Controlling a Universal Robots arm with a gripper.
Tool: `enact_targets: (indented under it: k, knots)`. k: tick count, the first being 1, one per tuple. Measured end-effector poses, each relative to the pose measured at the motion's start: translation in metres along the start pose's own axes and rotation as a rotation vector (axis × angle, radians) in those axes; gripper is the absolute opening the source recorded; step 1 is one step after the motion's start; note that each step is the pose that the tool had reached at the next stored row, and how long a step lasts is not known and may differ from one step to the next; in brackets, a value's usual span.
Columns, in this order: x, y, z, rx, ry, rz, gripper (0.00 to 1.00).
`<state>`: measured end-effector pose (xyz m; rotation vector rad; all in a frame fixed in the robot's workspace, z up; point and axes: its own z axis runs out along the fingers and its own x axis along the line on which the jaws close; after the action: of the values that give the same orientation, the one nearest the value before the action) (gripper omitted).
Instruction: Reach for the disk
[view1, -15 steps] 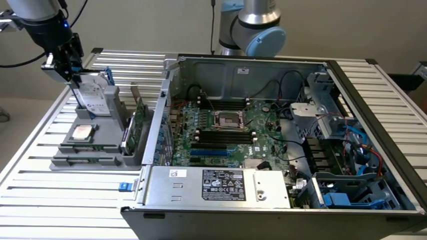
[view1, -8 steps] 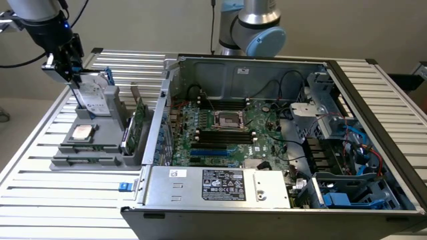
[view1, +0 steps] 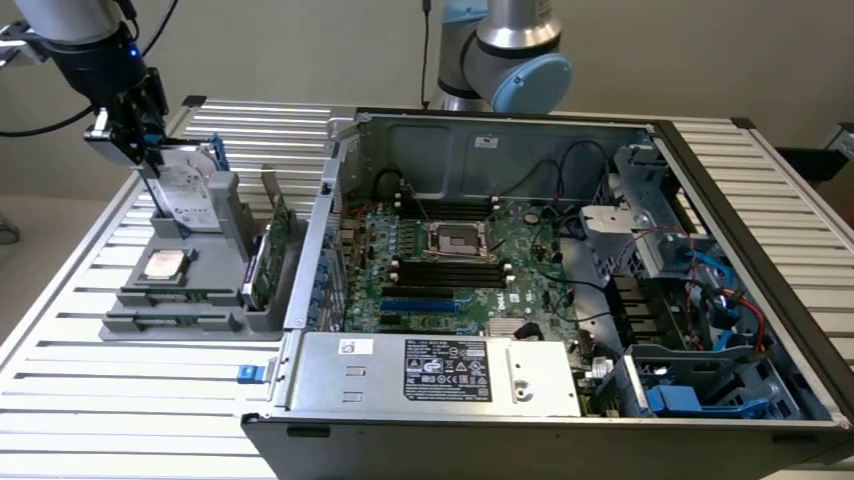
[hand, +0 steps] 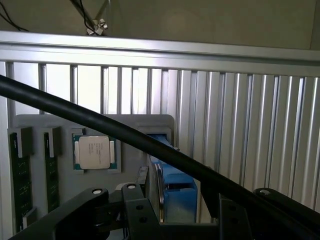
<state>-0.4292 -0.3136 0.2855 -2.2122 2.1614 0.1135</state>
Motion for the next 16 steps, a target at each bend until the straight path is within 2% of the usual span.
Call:
enact_targets:
  k: [12, 16]
  knots:
    - [0.0001, -0.0010, 0.0010, 0.0000, 0.0001, 0.000, 0.54]
    - [0.0001, -0.0010, 0.0014, -0.0022, 0.0002, 0.000, 0.54]
